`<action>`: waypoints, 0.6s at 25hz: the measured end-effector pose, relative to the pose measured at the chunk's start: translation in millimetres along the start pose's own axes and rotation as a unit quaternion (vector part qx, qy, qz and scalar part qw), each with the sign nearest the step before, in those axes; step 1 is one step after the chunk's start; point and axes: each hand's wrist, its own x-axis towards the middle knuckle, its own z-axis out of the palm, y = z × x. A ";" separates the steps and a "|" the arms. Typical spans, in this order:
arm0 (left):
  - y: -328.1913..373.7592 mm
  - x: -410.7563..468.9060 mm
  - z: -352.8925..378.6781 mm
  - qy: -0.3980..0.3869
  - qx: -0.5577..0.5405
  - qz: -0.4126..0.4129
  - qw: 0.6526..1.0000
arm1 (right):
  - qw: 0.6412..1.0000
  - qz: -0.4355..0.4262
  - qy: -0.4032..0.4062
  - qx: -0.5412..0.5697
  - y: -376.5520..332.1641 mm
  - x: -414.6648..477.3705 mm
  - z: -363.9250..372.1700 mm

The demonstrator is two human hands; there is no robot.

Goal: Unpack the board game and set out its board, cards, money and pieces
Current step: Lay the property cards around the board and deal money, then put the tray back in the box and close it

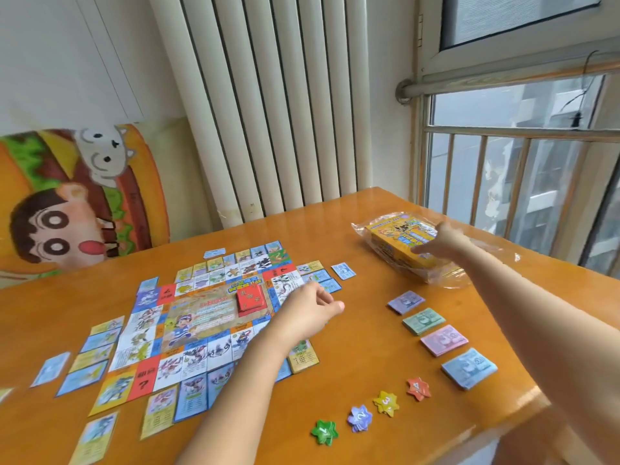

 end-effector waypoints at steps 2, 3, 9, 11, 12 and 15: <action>-0.4 4.2 10.8 -0.036 0.000 -0.009 0.999 | 0.996 0.032 -0.042 -0.070 12.9 11.4 -2.3; -0.8 7.1 16.8 -0.047 0.004 -0.012 0.999 | 0.992 0.023 -0.058 -0.110 16.3 13.8 -2.1; -5.0 25.3 41.2 -0.055 0.051 -0.030 0.997 | 0.973 0.055 -0.123 -0.190 27.3 41.5 14.5; -5.0 28.6 42.7 -0.056 0.057 -0.040 0.996 | 0.976 0.063 -0.122 -0.168 32.4 63.6 21.8; -5.2 29.7 43.3 -0.059 0.060 -0.043 0.996 | 0.977 0.067 -0.120 -0.164 27.7 57.8 18.1; -7.3 31.2 45.7 -0.063 0.066 -0.051 0.995 | 0.980 0.054 -0.072 -0.177 12.9 25.9 1.0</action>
